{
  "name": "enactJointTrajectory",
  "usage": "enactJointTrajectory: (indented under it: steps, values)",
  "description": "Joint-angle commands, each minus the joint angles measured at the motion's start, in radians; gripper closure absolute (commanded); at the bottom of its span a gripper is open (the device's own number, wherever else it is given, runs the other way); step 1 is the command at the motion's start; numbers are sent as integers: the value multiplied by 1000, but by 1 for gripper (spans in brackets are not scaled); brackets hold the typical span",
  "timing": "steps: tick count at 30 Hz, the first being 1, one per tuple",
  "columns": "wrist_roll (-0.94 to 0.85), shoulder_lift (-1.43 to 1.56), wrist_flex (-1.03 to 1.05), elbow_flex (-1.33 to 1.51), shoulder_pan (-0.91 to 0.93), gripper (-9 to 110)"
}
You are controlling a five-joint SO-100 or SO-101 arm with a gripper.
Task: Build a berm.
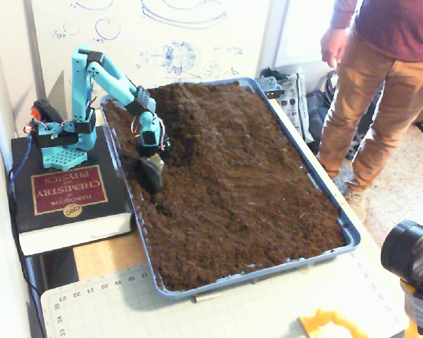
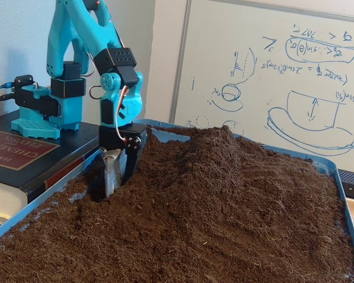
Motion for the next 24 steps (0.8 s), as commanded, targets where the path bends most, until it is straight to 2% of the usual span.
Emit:
enactJointTrajectory:
  steps: [1,19,24]
  values:
    - [9,35,-54,-207,-25,101]
    - [12,6,-54,-313,-49,101]
    - [97,-78,-54,-399,-55,101]
